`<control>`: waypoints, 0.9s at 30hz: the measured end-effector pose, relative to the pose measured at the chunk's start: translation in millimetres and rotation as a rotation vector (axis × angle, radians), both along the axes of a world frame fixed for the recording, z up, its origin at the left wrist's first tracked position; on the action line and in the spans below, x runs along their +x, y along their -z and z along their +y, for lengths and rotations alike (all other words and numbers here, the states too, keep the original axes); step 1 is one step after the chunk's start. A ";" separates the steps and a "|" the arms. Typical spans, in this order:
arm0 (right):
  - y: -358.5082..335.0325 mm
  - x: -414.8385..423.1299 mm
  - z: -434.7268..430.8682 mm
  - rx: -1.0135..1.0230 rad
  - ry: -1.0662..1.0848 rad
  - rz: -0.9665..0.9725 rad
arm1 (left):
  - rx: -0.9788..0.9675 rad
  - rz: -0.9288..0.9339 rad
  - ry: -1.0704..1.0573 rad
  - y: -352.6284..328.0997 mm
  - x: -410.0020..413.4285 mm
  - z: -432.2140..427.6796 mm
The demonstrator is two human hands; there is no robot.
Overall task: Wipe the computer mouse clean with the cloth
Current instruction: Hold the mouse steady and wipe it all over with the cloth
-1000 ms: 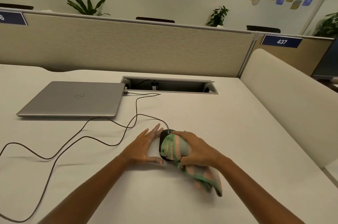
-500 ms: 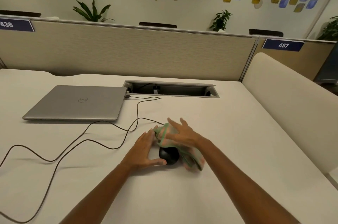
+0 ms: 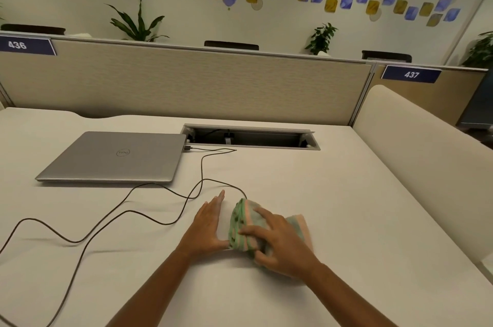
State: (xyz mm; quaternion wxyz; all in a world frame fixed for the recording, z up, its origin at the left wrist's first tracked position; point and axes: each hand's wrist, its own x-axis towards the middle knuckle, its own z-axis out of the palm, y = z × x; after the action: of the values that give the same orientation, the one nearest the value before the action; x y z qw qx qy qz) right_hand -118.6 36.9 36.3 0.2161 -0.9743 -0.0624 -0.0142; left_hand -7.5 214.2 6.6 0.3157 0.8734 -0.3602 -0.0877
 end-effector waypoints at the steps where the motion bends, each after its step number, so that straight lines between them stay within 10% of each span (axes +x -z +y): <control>1: -0.7 -5.2 -4.0 0.004 -0.027 0.011 | -0.002 0.002 0.006 -0.2 -0.2 0.0; 12: -55.3 21.7 -41.6 0.314 0.059 0.075 | 0.020 0.065 -0.040 -2.0 -1.0 0.0; 21: -45.4 95.8 7.3 -0.147 0.068 0.482 | -0.050 0.125 -0.089 -3.0 0.8 0.3; 27: -25.7 103.7 19.6 -0.060 0.283 0.409 | -0.044 0.119 -0.076 -2.7 -0.6 1.0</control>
State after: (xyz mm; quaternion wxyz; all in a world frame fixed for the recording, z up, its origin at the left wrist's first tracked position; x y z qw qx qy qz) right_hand -14.9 56.5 61.9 0.1912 -0.9618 0.1194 0.1552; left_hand -8.0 215.3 9.3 0.3590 0.8724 -0.3093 -0.1196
